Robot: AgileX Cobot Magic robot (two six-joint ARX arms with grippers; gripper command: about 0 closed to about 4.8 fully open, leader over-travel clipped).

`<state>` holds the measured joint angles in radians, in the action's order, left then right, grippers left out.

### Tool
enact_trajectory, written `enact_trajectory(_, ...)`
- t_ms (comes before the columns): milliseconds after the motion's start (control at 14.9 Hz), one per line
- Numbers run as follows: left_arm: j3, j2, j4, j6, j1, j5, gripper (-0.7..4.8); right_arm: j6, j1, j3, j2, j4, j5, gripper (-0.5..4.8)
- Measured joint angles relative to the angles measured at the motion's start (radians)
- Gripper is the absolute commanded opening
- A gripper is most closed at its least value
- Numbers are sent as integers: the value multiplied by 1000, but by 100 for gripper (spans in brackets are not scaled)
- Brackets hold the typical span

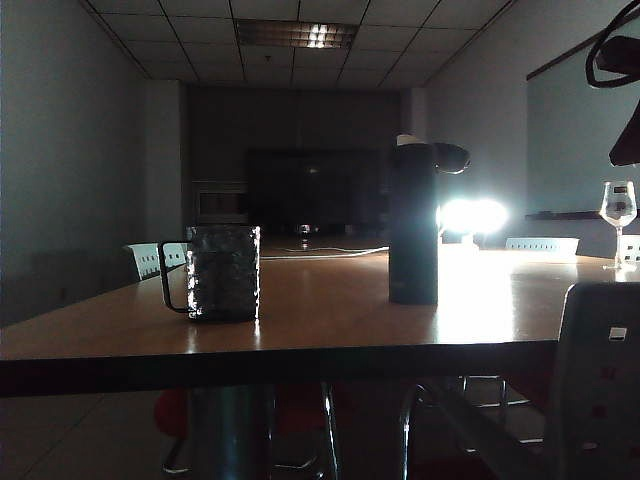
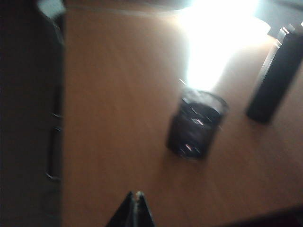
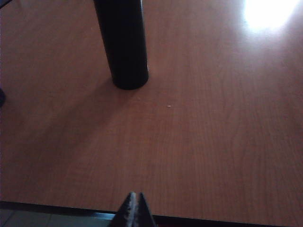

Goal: Pick up the black thermos cup, pour some water from it into the cup, and then put the thermos cup back on the table.

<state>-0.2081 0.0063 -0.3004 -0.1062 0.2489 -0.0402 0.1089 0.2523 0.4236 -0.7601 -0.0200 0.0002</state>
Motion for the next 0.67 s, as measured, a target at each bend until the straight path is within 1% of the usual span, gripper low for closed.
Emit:
enact_trajectory(67,13,-1,24,0,-1,-26,-7,0,0,0,0,1,0,-6)
enact_trajectory(134,37,-1,48,-2,-32,-26,-7,0,0,0,0,1,0,-6)
enact_trajectory(201,71,0,75,-20,-82,-15,-7,0,0,0,0,1,0,-6)
enact_trajectory(268,92,0,102,-26,-98,-5,-7,0,0,0,0,2,0,-6)
enact_trajectory(402,127,0,149,-26,-179,40,-7,0,0,0,0,2,0,-6)
enact_trajectory(536,160,-1,159,-25,-256,87,-7,0,0,0,0,2,0,-6)
enact_trajectory(671,201,0,183,-10,-309,104,-7,0,0,0,0,2,0,-6)
